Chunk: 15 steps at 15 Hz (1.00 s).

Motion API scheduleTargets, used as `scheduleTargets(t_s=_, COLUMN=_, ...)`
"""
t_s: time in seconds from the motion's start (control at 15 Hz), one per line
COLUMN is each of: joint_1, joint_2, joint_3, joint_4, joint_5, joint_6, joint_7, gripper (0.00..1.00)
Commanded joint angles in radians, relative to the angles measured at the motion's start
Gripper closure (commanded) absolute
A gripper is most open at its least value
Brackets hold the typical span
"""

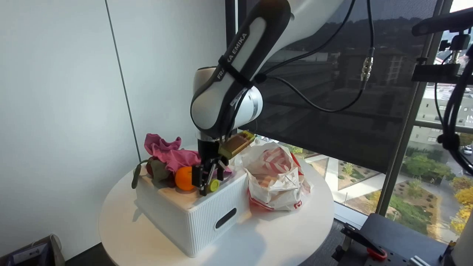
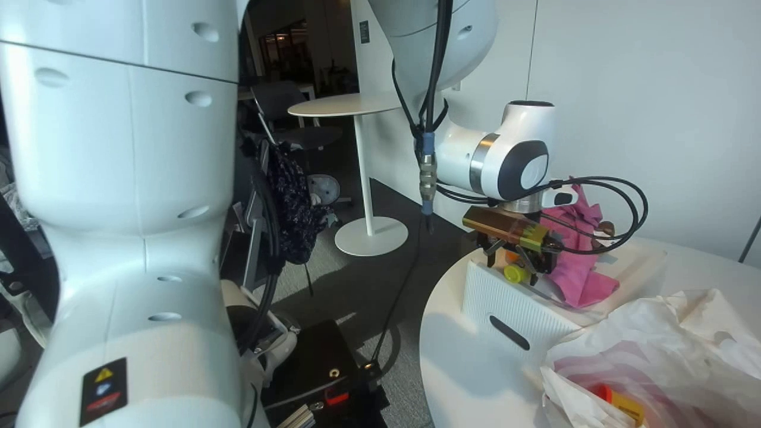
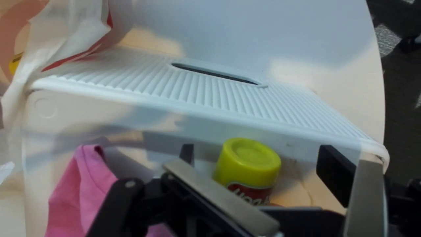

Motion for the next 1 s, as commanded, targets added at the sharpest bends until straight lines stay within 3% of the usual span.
scheduleTargets(t_s=0.0, joint_1=0.005, joint_2=0.04, joint_3=0.01, joint_4=0.021, joint_5=-0.019, joint_6=0.024, joint_7=0.006, gripper=0.34)
scheduleTargets(t_s=0.4, joint_1=-0.008, joint_2=-0.032, joint_3=0.005, joint_4=-0.005, joint_5=-0.028, joint_6=0.031, joint_7=-0.013, gripper=0.8)
scheduleTargets(t_s=0.6, joint_1=-0.019, joint_2=-0.116, joint_3=-0.047, joint_4=-0.046, joint_5=-0.111, joint_6=-0.019, joint_7=0.007, gripper=0.83)
scheduleTargets(t_s=0.93, joint_1=-0.082, joint_2=-0.294, joint_3=-0.173, joint_4=-0.099, joint_5=-0.368, joint_6=-0.113, joint_7=0.151, gripper=0.83)
